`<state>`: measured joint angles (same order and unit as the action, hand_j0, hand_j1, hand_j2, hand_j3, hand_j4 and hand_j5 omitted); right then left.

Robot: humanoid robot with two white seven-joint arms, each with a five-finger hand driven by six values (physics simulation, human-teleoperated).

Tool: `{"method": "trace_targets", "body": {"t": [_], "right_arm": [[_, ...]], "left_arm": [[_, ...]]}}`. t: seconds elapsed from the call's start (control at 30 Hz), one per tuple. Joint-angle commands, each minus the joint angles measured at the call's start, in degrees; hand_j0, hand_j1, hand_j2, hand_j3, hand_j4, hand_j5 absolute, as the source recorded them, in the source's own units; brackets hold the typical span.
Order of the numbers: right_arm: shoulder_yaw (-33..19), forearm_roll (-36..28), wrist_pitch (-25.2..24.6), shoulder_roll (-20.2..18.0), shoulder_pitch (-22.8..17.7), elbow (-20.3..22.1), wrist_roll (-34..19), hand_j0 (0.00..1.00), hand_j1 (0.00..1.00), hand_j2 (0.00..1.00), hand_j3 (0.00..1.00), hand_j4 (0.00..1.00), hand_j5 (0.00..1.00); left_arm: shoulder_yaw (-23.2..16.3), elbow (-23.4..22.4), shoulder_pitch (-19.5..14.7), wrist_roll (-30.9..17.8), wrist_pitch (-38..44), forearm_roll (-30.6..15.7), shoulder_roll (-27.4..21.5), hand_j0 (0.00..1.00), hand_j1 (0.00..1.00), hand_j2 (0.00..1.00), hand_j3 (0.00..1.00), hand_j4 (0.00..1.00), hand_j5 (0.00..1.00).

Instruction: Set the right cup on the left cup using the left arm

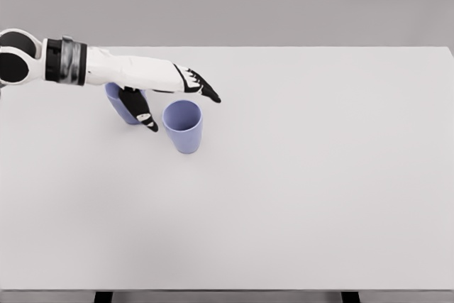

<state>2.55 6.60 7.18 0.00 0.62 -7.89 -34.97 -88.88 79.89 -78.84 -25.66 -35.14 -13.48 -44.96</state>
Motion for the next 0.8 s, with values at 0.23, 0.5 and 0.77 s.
{"method": "trace_targets", "body": {"t": [0.23,0.5,0.77], "right_arm": [[0.0,0.1,0.0,0.0,0.0,0.0,0.0,1.00,1.00,1.00,1.00,1.00,1.00],[0.0,0.1,0.0,0.0,0.0,0.0,0.0,1.00,1.00,1.00,1.00,1.00,1.00],[0.0,0.1,0.0,0.0,0.0,0.0,0.0,1.00,1.00,1.00,1.00,1.00,1.00]], "left_arm": [[0.9,-0.4,0.9,0.5,0.1,-0.5,0.7,1.00,1.00,1.00,1.00,1.00,1.00],[0.9,-0.5,3.4,1.6,0.1,0.1,0.9,1.00,1.00,1.00,1.00,1.00,1.00],[1.0,-1.1,3.8,1.6,0.1,0.0,1.5,1.00,1.00,1.00,1.00,1.00,1.00]]}}
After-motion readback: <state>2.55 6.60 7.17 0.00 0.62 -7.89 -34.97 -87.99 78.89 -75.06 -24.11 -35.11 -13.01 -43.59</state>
